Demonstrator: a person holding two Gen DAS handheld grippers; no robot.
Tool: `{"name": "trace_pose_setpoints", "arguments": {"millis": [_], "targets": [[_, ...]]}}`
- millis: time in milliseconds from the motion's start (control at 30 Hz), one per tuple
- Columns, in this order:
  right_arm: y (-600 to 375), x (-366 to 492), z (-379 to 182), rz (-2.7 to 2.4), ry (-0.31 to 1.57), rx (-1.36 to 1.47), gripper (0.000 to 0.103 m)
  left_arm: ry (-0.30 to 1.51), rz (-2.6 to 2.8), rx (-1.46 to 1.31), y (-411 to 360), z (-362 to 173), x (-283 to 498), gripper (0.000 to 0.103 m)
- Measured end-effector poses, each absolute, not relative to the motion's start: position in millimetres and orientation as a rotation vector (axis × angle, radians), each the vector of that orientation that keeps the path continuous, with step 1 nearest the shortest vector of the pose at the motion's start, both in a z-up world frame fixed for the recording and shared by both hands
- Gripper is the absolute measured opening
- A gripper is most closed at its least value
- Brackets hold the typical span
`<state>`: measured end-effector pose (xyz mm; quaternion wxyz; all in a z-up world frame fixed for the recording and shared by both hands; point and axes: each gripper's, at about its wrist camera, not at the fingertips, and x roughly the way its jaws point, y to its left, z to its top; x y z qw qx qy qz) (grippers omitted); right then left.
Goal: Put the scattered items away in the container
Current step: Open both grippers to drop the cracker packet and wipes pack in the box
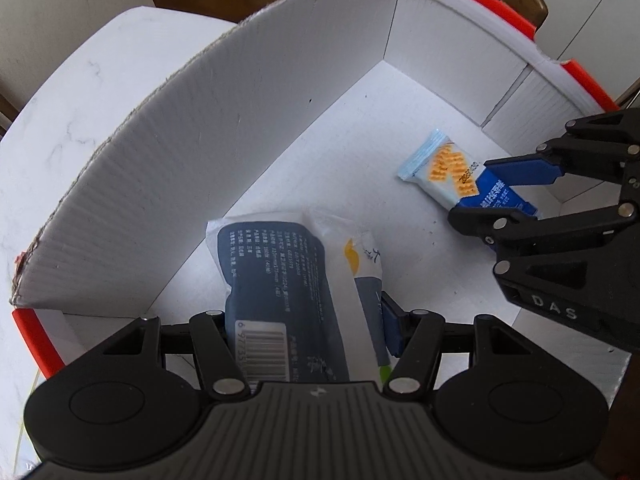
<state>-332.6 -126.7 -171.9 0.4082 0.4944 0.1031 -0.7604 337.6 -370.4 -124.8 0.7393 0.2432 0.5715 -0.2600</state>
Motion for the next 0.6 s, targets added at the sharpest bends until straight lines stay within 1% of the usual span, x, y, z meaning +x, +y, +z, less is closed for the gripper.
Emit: {"name": "trace_pose_setpoints", "arguments": {"millis": [200,267,333,400,533,600], "targets": [[-129.3,-333.8,-178.0,-1.912,0.276,1.279,0.037,1.276,-0.572,0.536,-372.1,-127.9,341.9,0.062],[-129.5,-334.6,-180.9,-1.91,0.268,1.286,0.039,1.285,-0.57,0.539,-372.8,-129.1,342.4,0.067],[-129.4,-335.0,-181.3,-1.9,0.268,1.291,0.04,1.292,-0.579,0.548,-374.6,-130.1,342.1,0.077],[-129.6,-335.5,-182.2,-1.899,0.267,1.296,0.042,1.29,-0.585,0.547,-375.5,-129.6,342.0,0.083],[-128.4,-335.3,-181.1,-1.904,0.271,1.293,0.049,1.283,-0.581,0.538,-373.8,-127.3,343.5,0.088],[-127.5,-335.1,-179.8,-1.909,0.269,1.288,0.051,1.276,-0.58,0.524,-372.0,-124.8,344.4,0.09]]}}
